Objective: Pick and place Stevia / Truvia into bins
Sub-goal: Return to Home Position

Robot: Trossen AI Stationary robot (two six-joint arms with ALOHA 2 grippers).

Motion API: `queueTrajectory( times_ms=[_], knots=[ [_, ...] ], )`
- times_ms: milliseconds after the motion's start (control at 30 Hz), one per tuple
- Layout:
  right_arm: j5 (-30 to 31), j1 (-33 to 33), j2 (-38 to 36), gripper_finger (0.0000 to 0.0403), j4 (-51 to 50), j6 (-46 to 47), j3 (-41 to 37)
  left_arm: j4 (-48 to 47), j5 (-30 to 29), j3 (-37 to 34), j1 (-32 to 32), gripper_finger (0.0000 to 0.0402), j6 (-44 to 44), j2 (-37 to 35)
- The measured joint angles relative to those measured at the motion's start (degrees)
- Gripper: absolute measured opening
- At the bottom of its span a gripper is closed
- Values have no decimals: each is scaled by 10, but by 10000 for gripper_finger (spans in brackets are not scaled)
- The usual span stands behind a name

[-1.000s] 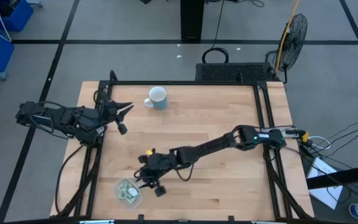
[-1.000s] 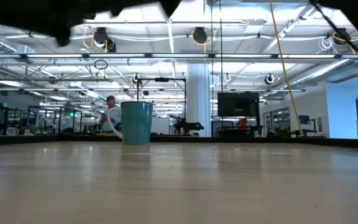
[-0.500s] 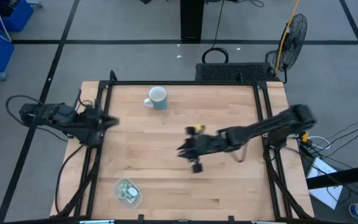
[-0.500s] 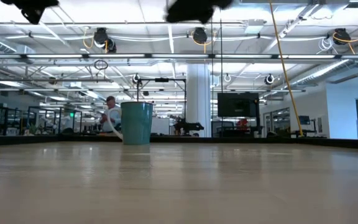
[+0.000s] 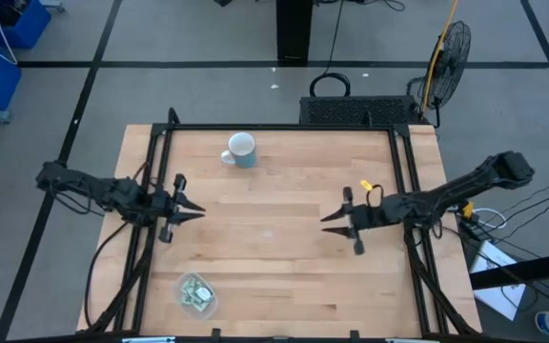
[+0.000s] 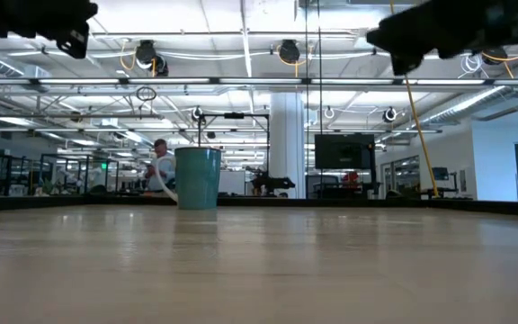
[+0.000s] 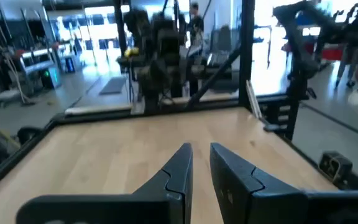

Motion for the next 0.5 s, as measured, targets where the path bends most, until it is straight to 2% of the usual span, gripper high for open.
queueTrajectory(
  times_ms=[233, 500],
  knots=[
    [1, 0, -94, 105, 61, -1, -111, 107, 12, -63, 0, 60, 46, 0],
    [1, 0, -162, 105, 138, -28, -209, 183, -5, -135, 0, 60, 14, 0]
  ],
)
